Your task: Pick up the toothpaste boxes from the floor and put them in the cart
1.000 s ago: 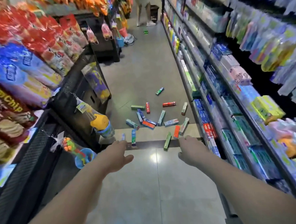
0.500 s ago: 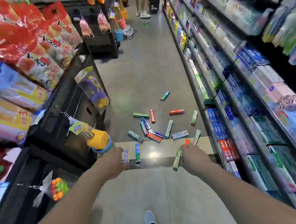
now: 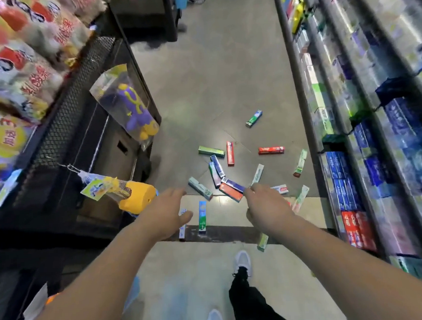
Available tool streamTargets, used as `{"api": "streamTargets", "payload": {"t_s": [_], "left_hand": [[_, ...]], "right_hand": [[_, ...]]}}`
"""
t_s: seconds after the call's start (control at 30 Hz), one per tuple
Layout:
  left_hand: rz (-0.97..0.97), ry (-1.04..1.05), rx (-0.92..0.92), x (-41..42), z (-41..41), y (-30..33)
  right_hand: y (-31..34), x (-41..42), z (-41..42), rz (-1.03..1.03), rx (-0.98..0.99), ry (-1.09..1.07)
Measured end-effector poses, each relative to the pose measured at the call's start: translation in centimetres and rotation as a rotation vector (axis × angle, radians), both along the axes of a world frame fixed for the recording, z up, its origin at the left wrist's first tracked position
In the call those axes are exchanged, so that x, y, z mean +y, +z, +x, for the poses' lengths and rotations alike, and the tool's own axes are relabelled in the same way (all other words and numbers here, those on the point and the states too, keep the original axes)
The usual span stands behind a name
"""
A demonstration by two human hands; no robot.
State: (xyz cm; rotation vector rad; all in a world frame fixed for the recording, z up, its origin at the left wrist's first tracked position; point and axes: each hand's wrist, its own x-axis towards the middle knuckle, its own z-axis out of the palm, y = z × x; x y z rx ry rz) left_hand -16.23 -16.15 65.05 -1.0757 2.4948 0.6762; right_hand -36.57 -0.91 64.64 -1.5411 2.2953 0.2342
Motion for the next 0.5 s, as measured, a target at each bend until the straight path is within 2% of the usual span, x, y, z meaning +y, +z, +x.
{"api": "streamTargets", "payload": {"t_s": [0.13,0.27,0.5], "left_hand": [[0.004,0.009,-0.056,-4.1,-2.3,-5.8],[0.032,0.022,-0.114,-7.6,-2.9,-15.0],[0.091,0.030,-0.194,-10.0,-1.5,-36.8]], "right_hand": [[-5.9,-5.2,-2.8,-0.003,0.031,0.079],[-13.9,-9.4,-3.4,0.046,0.021,0.113],[-36.5,-15.1,0.2,0.098,-0.083,0.077]]}}
